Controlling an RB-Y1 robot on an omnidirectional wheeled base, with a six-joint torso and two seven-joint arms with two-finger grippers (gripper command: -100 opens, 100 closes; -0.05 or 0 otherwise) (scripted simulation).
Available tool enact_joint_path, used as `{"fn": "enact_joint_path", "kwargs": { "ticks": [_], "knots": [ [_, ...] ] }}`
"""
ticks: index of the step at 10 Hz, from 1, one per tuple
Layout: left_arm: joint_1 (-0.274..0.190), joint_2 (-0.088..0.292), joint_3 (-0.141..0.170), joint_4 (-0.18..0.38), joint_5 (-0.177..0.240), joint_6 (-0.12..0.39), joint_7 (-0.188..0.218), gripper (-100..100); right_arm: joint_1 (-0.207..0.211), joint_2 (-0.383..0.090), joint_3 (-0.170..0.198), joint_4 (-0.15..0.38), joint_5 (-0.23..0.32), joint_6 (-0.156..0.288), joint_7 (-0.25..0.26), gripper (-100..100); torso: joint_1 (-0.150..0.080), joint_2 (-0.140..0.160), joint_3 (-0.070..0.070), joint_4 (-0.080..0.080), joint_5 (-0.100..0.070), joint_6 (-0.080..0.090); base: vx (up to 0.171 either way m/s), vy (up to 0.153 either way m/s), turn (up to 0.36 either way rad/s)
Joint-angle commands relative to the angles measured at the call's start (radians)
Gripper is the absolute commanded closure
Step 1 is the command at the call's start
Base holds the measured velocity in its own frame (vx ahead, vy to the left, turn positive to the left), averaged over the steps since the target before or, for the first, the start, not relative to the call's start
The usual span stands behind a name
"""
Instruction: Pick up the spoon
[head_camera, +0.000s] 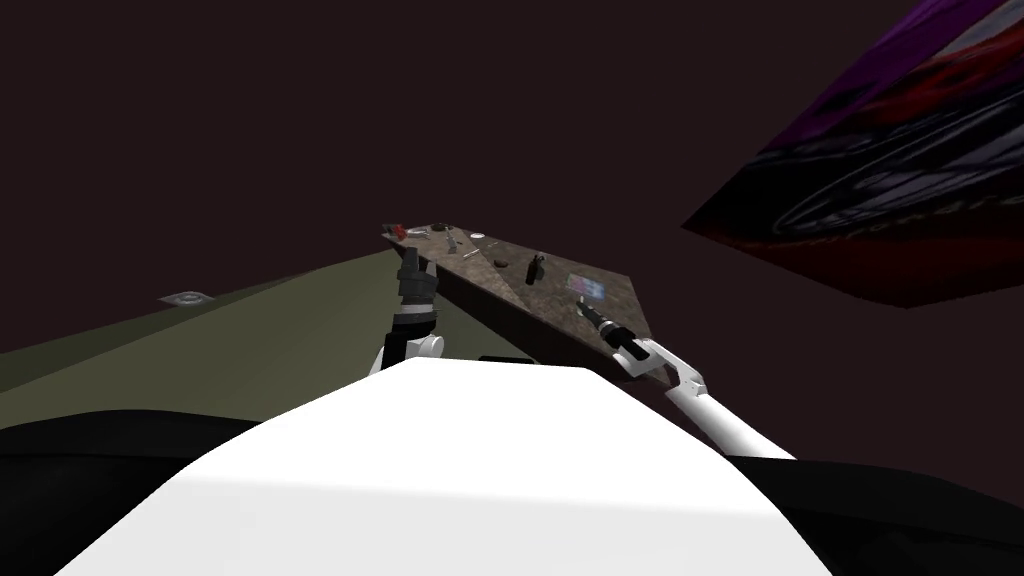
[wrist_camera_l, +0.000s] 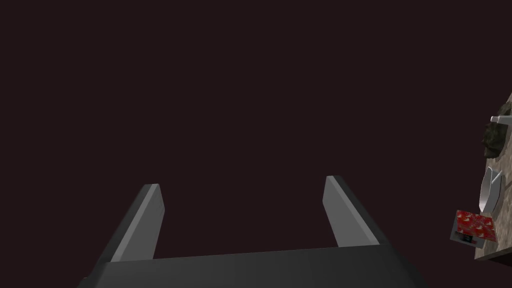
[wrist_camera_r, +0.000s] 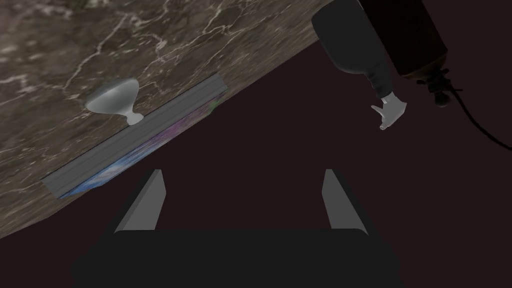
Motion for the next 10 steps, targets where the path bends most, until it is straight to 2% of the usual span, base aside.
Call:
{"fn": "enact_joint_path", "kwargs": {
  "ticks": [1, 5, 6, 10],
  "knots": [
    [0.0, 0.0, 0.0, 0.0, 0.0, 0.0, 0.0, 0, 0.007, -0.04, 0.007, 0.018, 0.0, 0.01, -0.002, -100, 0.0, 0.0, 0.0, 0.0, 0.0, 0.0, 0.025, 0.039, 0.075],
    [0.0, 0.0, 0.0, 0.0, 0.0, 0.0, 0.0, 0, 0.031, -0.191, 0.071, 0.112, -0.001, 0.089, -0.027, -100, 0.001, -0.002, -0.001, 0.0, 0.0, 0.0, 0.048, 0.068, 0.157],
    [0.0, 0.0, 0.0, 0.0, 0.0, 0.0, 0.0, 0, 0.031, -0.204, 0.071, 0.112, -0.001, 0.089, -0.027, -100, 0.002, -0.002, -0.001, 0.0, 0.0, 0.0, 0.044, 0.058, 0.014],
    [0.0, 0.0, 0.0, 0.0, 0.0, 0.0, 0.0, 0, 0.062, -0.336, 0.134, 0.183, -0.002, 0.151, -0.053, -100, 0.002, -0.003, -0.002, -0.001, 0.001, 0.0, 0.079, 0.073, 0.077]
  ]
}}
